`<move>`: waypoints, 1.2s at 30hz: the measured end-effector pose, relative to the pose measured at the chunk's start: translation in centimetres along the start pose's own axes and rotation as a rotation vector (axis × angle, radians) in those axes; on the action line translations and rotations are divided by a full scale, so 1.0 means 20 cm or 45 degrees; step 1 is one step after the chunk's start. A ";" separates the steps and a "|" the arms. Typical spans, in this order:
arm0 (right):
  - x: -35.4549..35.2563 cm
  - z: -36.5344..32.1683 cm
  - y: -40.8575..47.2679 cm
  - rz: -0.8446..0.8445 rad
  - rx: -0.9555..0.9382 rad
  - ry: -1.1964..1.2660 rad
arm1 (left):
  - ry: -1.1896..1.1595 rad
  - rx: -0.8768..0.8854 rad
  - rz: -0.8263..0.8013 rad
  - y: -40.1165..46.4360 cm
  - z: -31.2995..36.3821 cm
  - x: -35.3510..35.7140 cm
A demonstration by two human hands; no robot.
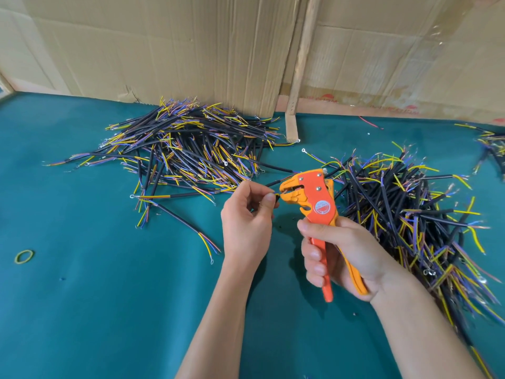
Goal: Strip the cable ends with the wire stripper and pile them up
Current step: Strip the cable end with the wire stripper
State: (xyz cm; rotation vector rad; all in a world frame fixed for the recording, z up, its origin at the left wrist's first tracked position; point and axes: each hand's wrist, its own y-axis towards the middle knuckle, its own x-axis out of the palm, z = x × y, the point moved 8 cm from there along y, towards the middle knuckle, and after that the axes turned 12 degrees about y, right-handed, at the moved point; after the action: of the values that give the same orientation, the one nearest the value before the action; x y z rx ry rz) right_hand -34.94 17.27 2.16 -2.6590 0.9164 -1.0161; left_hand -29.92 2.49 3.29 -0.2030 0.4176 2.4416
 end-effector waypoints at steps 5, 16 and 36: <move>0.00 -0.03 -0.04 -0.152 0.057 0.022 | 0.000 -0.011 0.052 -0.01 0.00 -0.01; -0.02 -0.02 -0.04 -0.101 0.068 -0.077 | 0.123 0.072 0.046 -0.02 0.04 -0.01; -0.03 -0.01 -0.01 -0.058 0.043 -0.209 | 0.191 0.118 0.049 -0.03 0.07 -0.01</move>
State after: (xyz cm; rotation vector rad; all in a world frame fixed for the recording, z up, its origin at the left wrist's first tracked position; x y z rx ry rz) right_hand -35.31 17.92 2.02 -2.6981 0.8017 -0.7997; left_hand -29.45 3.20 4.54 -0.3420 0.6045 2.4464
